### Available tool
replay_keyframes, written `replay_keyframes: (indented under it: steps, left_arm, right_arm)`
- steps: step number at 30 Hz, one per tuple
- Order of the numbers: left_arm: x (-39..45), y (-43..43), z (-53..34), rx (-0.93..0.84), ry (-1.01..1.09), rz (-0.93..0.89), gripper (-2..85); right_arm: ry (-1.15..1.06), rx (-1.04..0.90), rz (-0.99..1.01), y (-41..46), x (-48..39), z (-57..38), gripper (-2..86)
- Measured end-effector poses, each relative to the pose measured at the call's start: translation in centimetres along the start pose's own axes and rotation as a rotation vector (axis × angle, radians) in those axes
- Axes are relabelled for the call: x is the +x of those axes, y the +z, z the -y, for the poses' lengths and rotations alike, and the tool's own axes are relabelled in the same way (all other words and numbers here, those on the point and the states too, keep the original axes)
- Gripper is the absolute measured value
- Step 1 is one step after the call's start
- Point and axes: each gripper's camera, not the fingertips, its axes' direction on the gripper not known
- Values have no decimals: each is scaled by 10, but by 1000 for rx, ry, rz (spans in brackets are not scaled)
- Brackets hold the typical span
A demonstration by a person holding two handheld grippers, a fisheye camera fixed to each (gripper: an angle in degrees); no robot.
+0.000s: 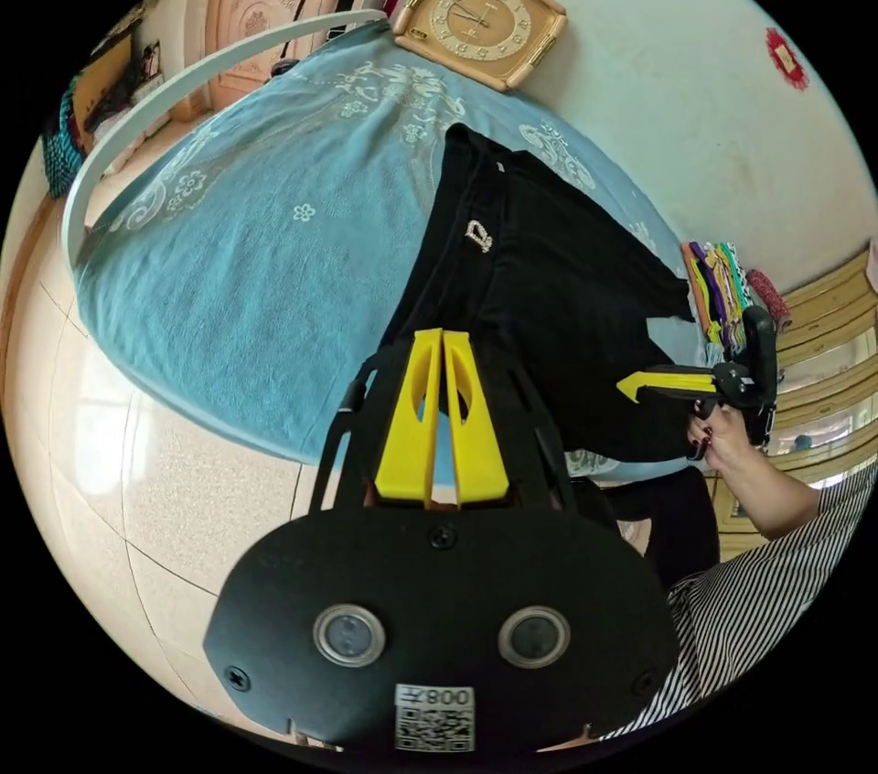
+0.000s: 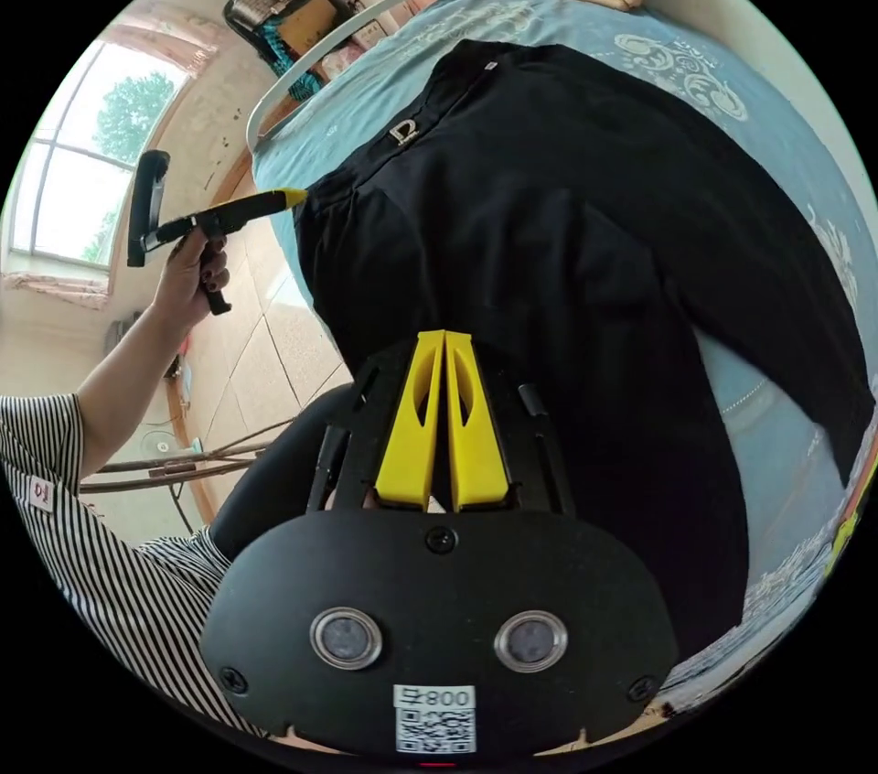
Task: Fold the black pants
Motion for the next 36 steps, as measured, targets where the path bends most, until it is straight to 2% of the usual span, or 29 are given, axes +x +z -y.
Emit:
replay_keyframes:
  steps: [3,6,7,8,11,16,19,23,27,31,36]
  left_arm:
    - [20,7,-10,-47,71,-7,2]
    - [35,37,-18,-174,149,68,3]
    - [38,35,-19,-140,169,83,3]
    - [42,36,-19,-144,206,106,3]
    - [47,39,-10,-183,226,122,3]
    - [41,43,3,-212,171,71,3]
    - [37,46,10,-215,150,46,3]
    - [32,45,20,-233,76,0,2]
    - [55,32,16,-130,129,-31,1]
    - [66,62,19,-223,132,16,1]
    - [67,72,39,-217,89,-1,1]
  right_arm:
    - [82,32,-26,-14,3,-26,1]
    - [166,-43,-117,-2,11,-57,1]
    - [185,-98,-127,9,14,-67,1]
    - [190,-28,-118,7,14,-77,1]
    - [260,-25,-98,7,18,-79,1]
    - [135,-119,-296,14,-7,-66,1]
    - [132,-130,-343,16,-10,-66,1]
    - [167,-162,-287,9,3,-68,1]
    - [174,-91,-263,-8,12,-87,1]
    - [240,-89,-211,-7,46,-118,1]
    - [241,-71,-128,-12,74,-131,2]
